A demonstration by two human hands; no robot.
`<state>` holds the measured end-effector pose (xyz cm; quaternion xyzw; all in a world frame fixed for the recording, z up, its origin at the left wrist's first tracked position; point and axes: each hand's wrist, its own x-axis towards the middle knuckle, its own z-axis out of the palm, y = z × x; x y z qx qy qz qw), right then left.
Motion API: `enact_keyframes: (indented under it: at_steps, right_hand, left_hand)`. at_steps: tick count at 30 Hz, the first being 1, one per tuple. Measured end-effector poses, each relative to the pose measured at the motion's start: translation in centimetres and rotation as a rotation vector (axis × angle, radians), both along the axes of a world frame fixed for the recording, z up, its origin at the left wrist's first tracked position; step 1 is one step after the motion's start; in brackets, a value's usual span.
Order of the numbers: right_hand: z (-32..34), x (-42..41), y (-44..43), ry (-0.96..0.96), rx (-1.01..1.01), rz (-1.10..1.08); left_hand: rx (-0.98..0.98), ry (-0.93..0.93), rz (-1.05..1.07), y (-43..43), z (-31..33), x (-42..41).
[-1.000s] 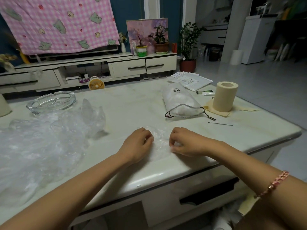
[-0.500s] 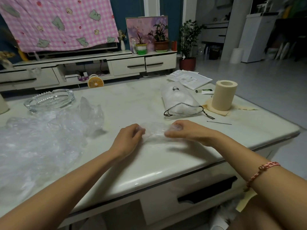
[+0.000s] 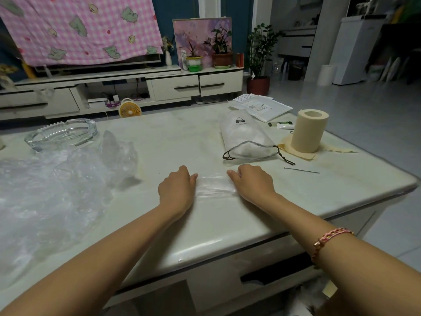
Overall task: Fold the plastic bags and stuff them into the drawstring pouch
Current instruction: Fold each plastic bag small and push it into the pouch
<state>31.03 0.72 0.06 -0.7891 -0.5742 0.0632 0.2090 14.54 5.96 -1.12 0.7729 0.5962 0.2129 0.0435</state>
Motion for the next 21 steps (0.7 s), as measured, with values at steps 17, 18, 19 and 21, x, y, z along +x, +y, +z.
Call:
enact_keyframes:
  at_steps: [17, 18, 19, 21]
  right_hand:
    - [-0.4, 3.3, -0.4, -0.233, 0.051, -0.125]
    - [0.0, 3.3, -0.3, -0.109, 0.097, -0.105]
    - [0.5, 3.2, -0.1, 0.052, 0.148, -0.077]
    - [1.6, 2.5, 0.1, 0.42, 0.221, 0.021]
  left_hand:
    - [-0.084, -0.288, -0.02, 1.2, 0.8, -0.2]
    - [-0.109, -0.423, -0.036, 1.4, 1.2, -0.3]
    - [-0.137, -0.535, -0.063, 1.5, 1.7, -0.5]
    - [-0.231, -0.69, -0.17, 1.3, 2.8, -0.8]
